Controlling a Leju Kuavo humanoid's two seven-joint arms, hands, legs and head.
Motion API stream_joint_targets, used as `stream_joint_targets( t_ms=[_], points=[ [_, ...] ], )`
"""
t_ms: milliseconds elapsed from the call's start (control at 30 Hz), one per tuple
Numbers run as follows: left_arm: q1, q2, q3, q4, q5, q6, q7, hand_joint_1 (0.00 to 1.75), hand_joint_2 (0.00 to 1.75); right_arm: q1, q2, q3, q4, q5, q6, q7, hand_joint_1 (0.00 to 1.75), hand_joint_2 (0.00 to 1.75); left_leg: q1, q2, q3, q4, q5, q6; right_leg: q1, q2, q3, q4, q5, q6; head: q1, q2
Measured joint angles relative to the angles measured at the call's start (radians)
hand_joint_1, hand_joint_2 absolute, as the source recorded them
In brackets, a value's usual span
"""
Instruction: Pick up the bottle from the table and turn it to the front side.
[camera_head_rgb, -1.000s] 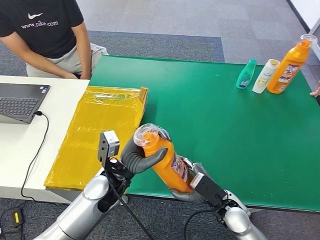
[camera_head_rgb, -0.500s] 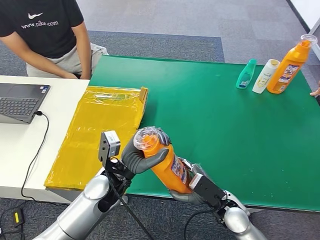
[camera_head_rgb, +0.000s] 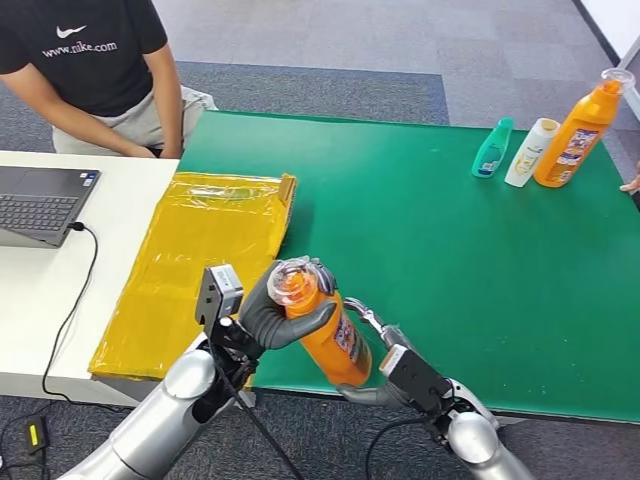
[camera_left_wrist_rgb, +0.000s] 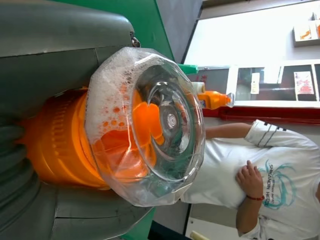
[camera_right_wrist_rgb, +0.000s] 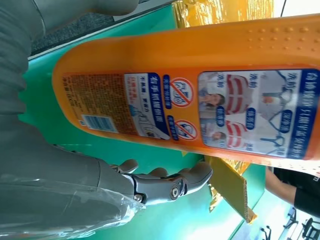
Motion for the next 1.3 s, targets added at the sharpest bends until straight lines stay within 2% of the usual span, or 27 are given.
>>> stream_joint_targets(
  t_ms=[467, 600, 1067, 1300],
  points=[
    [-0.011, 0.015, 0.001, 0.0, -0.032, 0.002, 0.006, 1.75, 1.75, -0.002, 0.002, 0.0, 0.0, -0.006, -0.005, 0.0, 0.0, 1.75, 0.0, 0.0, 0.0, 0.0, 0.0, 0.0, 0.0, 0.0, 0.0, 0.0, 0.0, 0.0, 0.0, 0.0],
    [-0.03, 0.023, 0.008, 0.0, -0.05, 0.003, 0.011, 1.75, 1.75, 0.003, 0.002, -0.005, -0.006, -0.01, -0.013, -0.004, 0.0, 0.0, 0.0, 0.0, 0.0, 0.0, 0.0, 0.0, 0.0, 0.0, 0.0, 0.0, 0.0, 0.0, 0.0, 0.0],
    [-0.047, 0.054, 0.057, -0.017, -0.074, 0.021, 0.021, 1.75, 1.75, 0.069, 0.002, -0.091, -0.138, -0.042, -0.064, -0.021, 0.0, 0.0, 0.0, 0.0, 0.0, 0.0, 0.0, 0.0, 0.0, 0.0, -0.001, 0.0, 0.0, 0.0, 0.0, 0.0],
    [-0.047, 0.065, 0.074, -0.018, -0.178, 0.084, 0.023, 1.75, 1.75, 0.098, 0.002, -0.136, -0.209, -0.045, -0.085, -0.036, 0.0, 0.0, 0.0, 0.0, 0.0, 0.0, 0.0, 0.0, 0.0, 0.0, -0.001, 0.0, 0.0, 0.0, 0.0, 0.0]
  ],
)
